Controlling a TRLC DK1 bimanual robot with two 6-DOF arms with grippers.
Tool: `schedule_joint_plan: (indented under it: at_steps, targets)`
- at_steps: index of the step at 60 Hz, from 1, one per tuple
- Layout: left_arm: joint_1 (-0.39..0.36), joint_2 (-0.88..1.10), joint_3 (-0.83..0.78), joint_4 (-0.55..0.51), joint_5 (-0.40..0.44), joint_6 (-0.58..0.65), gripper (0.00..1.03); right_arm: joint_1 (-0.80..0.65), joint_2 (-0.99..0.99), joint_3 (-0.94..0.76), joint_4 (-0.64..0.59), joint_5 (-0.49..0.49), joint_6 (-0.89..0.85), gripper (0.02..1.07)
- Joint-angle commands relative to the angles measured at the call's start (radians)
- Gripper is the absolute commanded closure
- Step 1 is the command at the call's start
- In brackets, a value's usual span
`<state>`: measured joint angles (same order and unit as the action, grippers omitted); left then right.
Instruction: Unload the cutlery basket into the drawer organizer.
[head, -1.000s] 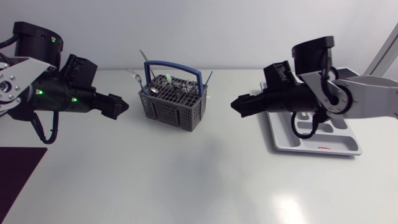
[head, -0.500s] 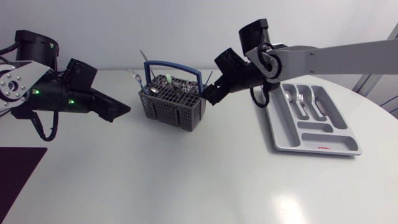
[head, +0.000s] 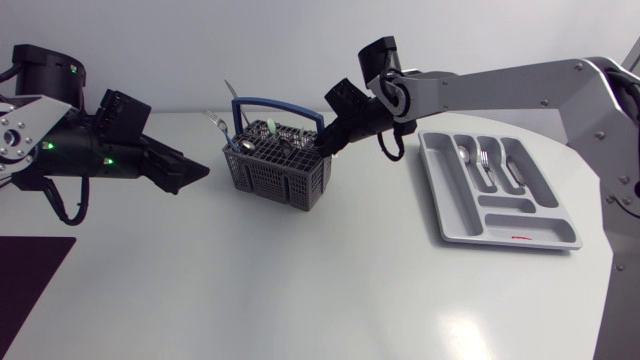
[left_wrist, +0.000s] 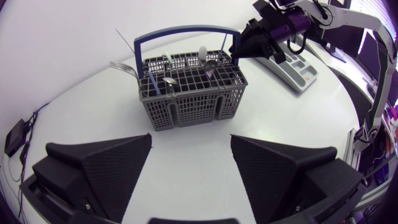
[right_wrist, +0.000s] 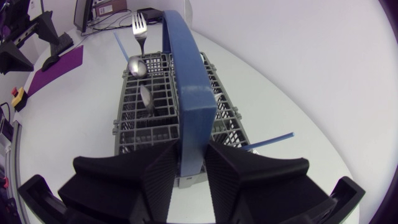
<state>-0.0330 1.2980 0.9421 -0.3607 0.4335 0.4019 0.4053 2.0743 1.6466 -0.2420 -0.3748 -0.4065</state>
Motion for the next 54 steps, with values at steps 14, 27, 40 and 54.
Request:
schedule_joint_plan:
  at_steps: [14, 27, 40, 54]
  targets:
    - [0.005, -0.049, -0.046, 0.008, 0.019, 0.023, 0.1, -0.039, -0.163, -0.179, -0.066, -0.107, -0.1, 0.97]
    - [-0.024, -0.071, -0.051, -0.003, 0.019, 0.021, 0.1, -0.103, -0.332, -0.369, -0.134, -0.202, -0.222, 0.97]
    - [-0.064, -0.094, -0.071, -0.007, 0.019, 0.048, 0.1, -0.157, -0.487, -0.507, -0.303, -0.294, -0.43, 0.96]
    - [-0.091, -0.131, -0.106, 0.034, 0.022, 0.141, 0.1, -0.214, -0.599, -0.559, -0.344, -0.323, -0.492, 0.05]
